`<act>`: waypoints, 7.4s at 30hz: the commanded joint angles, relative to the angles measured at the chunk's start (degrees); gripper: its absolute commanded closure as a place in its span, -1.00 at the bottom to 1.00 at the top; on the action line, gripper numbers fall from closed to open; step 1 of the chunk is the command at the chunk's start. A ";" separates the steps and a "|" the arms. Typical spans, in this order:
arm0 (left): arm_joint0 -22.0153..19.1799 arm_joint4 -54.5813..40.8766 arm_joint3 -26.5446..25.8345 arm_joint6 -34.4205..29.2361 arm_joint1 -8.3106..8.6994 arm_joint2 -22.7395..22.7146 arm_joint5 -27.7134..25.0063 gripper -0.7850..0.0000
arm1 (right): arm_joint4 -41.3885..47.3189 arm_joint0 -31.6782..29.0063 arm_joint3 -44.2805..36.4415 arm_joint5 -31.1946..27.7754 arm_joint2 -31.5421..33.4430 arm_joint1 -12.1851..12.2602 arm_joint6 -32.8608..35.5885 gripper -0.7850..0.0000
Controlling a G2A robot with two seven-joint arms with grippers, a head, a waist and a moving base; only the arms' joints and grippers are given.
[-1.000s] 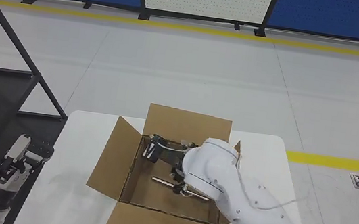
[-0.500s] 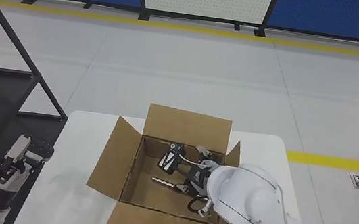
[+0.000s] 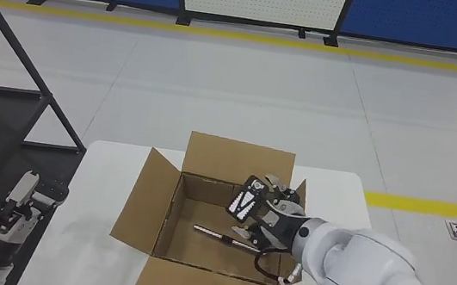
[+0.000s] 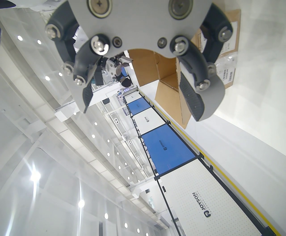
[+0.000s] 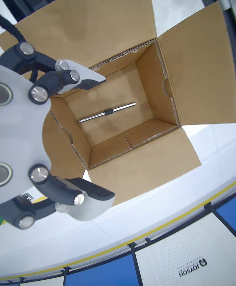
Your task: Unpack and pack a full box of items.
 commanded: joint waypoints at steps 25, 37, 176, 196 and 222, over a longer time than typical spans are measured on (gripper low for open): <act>0.00 0.00 0.00 0.00 0.00 0.00 0.00 -1.00 | 15.91 -29.90 -10.46 -0.65 42.26 3.53 -10.65 -1.00; 0.00 0.00 0.00 0.00 0.00 0.00 0.00 -1.00 | 15.91 -29.90 -10.46 -0.65 42.26 3.53 -10.65 -1.00; 0.00 0.00 0.00 0.00 0.00 0.00 0.00 -1.00 | 34.22 -8.00 -8.76 -8.25 15.46 18.83 -11.12 1.00; 0.00 0.00 0.00 0.00 0.00 0.00 0.00 -1.00 | 21.78 19.31 17.92 14.44 -26.61 9.75 -12.04 1.00; 0.00 0.00 0.00 0.00 0.00 0.00 0.00 -1.00 | 24.47 29.83 42.42 21.46 -43.37 -2.58 -17.83 1.00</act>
